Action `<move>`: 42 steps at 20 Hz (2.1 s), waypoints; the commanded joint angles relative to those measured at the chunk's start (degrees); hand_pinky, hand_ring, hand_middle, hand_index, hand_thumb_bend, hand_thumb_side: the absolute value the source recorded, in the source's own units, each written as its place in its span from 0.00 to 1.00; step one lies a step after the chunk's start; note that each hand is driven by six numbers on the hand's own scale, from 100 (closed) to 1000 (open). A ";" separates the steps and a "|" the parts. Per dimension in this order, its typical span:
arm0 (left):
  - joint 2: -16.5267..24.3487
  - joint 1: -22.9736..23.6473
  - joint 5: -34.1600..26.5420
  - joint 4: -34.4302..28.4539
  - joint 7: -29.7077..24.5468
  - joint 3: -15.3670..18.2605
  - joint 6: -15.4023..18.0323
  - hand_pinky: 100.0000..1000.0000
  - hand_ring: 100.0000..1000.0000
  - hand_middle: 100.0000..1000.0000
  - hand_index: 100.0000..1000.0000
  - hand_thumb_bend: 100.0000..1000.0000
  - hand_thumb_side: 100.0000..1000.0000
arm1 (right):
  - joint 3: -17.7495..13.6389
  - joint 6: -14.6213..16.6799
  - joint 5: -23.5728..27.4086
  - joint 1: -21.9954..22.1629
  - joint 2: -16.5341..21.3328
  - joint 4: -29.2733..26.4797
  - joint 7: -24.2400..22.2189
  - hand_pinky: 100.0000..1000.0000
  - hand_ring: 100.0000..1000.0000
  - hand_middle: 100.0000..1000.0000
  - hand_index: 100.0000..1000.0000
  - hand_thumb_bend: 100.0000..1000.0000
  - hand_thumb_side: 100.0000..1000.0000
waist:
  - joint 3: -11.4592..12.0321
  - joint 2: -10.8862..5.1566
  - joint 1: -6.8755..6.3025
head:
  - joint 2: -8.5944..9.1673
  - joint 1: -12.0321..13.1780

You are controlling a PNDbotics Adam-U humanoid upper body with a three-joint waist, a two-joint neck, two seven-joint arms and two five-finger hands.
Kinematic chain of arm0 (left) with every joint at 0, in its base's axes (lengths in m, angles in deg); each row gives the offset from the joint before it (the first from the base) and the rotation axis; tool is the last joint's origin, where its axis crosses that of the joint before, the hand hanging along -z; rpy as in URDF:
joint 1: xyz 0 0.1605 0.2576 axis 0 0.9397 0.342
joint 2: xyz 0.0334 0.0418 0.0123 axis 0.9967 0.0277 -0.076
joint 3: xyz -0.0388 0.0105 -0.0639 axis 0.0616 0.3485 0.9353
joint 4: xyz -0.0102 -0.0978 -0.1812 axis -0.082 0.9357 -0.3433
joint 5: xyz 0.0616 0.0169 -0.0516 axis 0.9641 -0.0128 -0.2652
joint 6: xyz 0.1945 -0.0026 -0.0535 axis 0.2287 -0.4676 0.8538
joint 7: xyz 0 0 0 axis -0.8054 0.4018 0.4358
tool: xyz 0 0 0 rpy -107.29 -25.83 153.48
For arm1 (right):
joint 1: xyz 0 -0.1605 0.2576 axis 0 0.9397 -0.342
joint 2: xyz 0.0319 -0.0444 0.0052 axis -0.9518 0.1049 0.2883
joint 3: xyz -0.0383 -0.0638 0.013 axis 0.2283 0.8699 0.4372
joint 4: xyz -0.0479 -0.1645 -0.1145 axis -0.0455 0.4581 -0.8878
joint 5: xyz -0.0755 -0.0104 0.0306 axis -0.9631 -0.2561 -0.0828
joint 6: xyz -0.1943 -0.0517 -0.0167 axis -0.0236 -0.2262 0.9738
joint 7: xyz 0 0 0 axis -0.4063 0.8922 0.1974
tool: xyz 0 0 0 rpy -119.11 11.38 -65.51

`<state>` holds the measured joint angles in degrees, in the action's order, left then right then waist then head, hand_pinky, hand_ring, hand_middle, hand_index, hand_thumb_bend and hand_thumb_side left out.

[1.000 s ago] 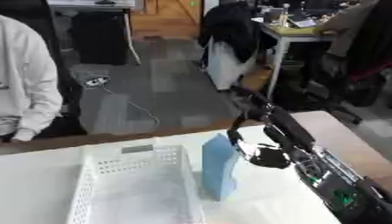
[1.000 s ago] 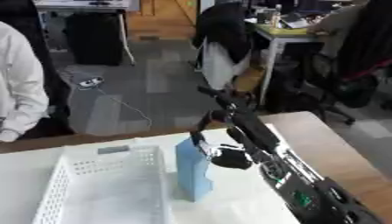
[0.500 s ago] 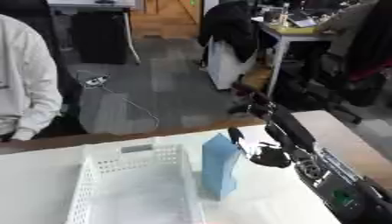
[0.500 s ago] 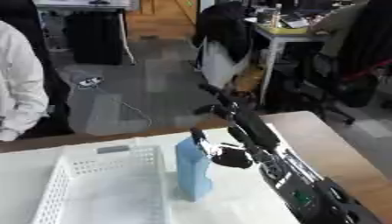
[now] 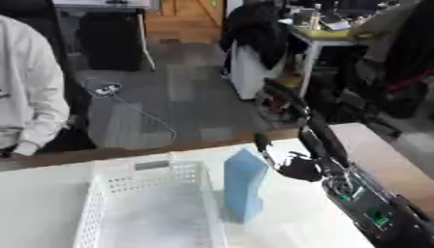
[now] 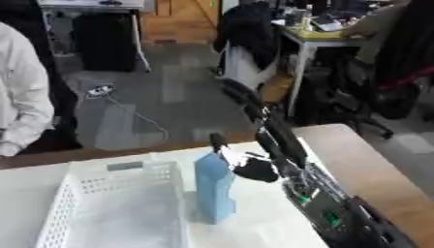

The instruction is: Pick up objects on the table and place them in the box.

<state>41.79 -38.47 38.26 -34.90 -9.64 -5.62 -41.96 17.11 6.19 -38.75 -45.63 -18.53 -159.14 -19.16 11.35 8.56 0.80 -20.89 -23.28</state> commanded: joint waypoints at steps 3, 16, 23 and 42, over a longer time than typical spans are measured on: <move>-0.11 -1.35 -0.45 -0.82 -0.20 0.00 -0.03 0.46 0.37 0.58 0.57 0.83 0.73 | 0.36 0.65 0.20 -1.52 0.69 0.12 -1.92 0.90 0.97 1.00 1.00 0.17 0.67 | 0.28 -0.43 0.04 | 0.95 -0.63; -0.95 -2.34 -0.44 -0.82 -0.41 0.03 -0.29 0.46 0.37 0.58 0.57 0.83 0.73 | 1.71 0.94 -0.69 -2.65 -0.67 2.27 -7.63 0.89 0.98 1.00 1.00 0.10 0.77 | 0.98 0.42 -0.13 | 0.80 -1.00; -1.61 -3.14 -0.30 -0.82 -0.77 -0.12 -0.39 0.46 0.37 0.58 0.57 0.83 0.73 | 2.19 1.12 -0.88 -3.41 -1.17 3.85 -8.34 0.89 0.97 1.00 1.00 0.08 0.80 | 1.73 1.13 -0.25 | 0.69 -1.77; -3.10 -4.95 0.43 -0.82 -0.94 0.47 -1.60 0.46 0.37 0.58 0.57 0.83 0.74 | 2.32 1.81 -6.33 -3.31 -0.37 7.42 -10.35 0.96 0.99 1.00 1.00 0.06 0.84 | 3.22 2.16 0.07 | 1.76 -3.23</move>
<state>38.32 -42.13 38.64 -34.90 -10.58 -5.59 -43.47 19.92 7.94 -44.60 -48.02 -20.57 -151.37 -29.50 14.51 11.40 0.84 -19.85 -25.89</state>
